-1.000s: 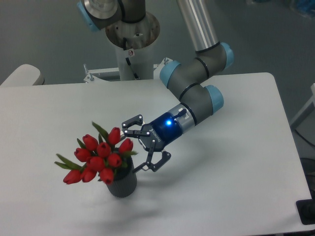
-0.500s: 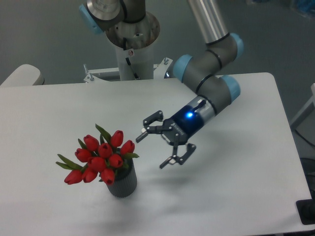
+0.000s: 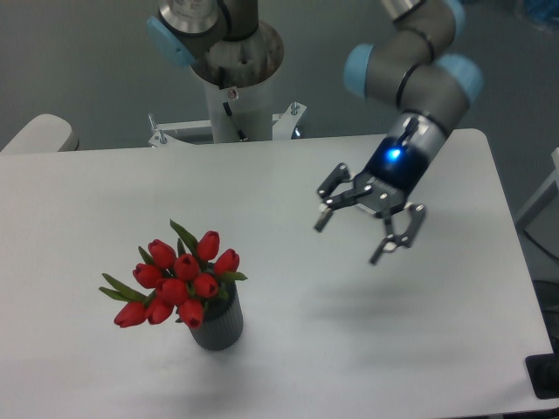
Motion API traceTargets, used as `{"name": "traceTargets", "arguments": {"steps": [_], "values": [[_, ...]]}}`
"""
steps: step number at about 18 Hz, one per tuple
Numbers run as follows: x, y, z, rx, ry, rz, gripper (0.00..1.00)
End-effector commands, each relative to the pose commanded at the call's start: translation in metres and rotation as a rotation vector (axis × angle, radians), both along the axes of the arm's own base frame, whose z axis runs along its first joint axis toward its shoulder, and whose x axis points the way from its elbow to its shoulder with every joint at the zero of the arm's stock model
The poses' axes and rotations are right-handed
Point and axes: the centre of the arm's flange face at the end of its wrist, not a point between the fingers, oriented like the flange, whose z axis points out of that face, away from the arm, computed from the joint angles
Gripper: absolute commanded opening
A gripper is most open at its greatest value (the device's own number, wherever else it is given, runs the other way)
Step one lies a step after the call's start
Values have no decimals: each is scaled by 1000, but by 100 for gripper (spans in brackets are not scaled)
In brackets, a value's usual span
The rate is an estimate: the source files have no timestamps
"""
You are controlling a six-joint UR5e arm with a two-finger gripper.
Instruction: Insert the flowers into the vase
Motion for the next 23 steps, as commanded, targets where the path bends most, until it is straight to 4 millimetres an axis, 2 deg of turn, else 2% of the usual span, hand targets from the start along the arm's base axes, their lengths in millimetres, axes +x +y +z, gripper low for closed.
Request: {"name": "traceTargets", "arguments": {"steps": [2,4,6,9,10,13,16,21,23], "values": [[2,-3,19,-43,56,25,100],[1,-12,48,-139,155,83,100],[-2,-15,60,-238,209,133,100],[-7,-21,87,-357,222,183,100],[-6,-16,96,-381,227,181,100],[0,-11,95,-479,217,188,100],[14,4,90,-575,312,116,100],[7,-1,92,-676,370,99,100],[12,8,95,-713,372,84,100]]}}
